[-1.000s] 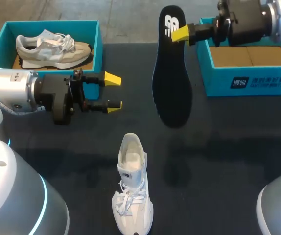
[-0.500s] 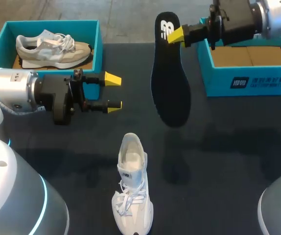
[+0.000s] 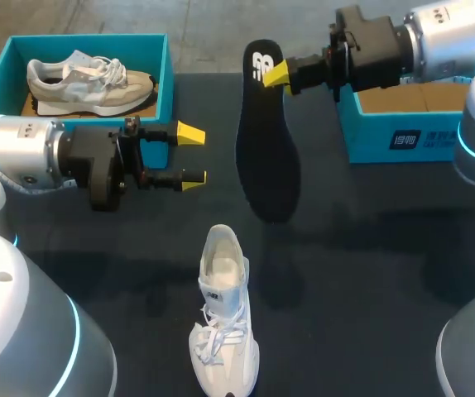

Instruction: Take the shoe out of the shoebox, open the shoe tongue, remove and reinsert the insole, then place the shoe into the shoebox

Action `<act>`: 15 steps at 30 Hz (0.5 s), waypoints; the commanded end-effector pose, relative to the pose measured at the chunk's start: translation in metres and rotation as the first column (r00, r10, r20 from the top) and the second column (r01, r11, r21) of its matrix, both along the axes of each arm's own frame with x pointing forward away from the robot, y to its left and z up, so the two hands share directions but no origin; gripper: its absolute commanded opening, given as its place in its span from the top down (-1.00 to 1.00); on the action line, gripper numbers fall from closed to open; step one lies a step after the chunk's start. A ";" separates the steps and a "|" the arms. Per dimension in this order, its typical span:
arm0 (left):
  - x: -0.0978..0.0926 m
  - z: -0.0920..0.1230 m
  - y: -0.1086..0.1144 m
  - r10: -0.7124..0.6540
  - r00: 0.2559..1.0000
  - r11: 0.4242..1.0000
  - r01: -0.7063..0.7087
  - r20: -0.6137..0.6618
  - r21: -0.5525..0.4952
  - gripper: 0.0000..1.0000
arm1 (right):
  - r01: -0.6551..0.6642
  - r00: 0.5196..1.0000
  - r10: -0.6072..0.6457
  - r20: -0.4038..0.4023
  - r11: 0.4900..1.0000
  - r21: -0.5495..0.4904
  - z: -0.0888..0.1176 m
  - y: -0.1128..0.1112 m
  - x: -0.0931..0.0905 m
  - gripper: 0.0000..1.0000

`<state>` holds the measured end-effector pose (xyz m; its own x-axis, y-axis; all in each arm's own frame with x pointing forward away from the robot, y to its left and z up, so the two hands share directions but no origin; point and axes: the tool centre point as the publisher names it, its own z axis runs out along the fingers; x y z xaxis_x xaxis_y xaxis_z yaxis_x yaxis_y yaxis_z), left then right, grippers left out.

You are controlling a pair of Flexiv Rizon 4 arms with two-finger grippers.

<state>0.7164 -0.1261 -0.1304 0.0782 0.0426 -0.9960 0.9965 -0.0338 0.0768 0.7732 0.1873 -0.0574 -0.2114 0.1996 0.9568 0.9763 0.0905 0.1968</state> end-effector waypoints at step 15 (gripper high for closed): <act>0.000 -0.001 -0.001 0.001 1.000 1.000 -0.001 0.002 -0.002 -1.00 | 0.029 0.998 -0.027 -0.063 0.999 0.041 -0.015 0.025 0.020 1.00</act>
<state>0.7165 -0.1261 -0.1303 0.0780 0.0427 -0.9960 0.9965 -0.0337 0.0766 0.7894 0.2008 -0.0664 -0.1524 0.1714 0.9733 0.9877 0.0624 0.1436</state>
